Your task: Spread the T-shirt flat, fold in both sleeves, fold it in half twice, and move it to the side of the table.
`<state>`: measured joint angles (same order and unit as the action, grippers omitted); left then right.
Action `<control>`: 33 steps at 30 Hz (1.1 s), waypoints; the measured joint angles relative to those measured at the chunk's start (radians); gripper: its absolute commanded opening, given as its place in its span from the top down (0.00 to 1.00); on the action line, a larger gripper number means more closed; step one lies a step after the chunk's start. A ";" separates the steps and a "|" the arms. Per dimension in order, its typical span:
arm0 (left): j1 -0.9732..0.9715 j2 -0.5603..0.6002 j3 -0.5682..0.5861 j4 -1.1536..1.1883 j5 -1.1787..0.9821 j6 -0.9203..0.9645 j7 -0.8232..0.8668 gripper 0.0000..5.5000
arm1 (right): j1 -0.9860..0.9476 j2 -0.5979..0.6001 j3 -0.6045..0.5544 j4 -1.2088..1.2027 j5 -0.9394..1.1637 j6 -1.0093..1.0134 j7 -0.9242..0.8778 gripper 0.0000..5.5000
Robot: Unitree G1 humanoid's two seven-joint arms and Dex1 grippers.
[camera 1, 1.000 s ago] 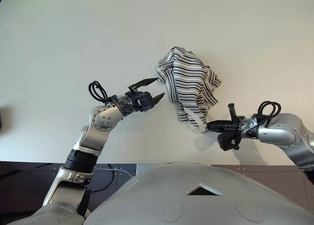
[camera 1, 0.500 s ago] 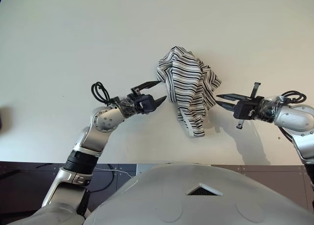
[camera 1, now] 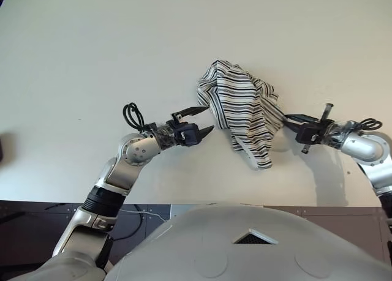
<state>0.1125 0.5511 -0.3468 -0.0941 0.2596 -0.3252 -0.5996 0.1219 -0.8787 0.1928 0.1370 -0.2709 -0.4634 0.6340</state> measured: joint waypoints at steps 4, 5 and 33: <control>0.016 0.002 0.000 0.004 0.023 0.001 0.017 0.50 | 0.033 -0.070 -0.061 0.034 0.024 0.019 0.009 0.87; 0.030 0.006 0.000 0.009 0.031 0.001 0.023 0.50 | 0.032 -0.075 -0.064 0.035 0.029 0.026 0.019 0.87; 0.072 0.024 0.030 0.011 0.058 0.006 0.064 0.50 | 0.211 -0.127 -0.168 0.102 -0.298 -0.552 -0.292 0.64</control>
<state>0.1847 0.5752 -0.3167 -0.0829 0.3175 -0.3188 -0.5357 0.3334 -1.0061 0.0253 0.2394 -0.5686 -1.0159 0.3423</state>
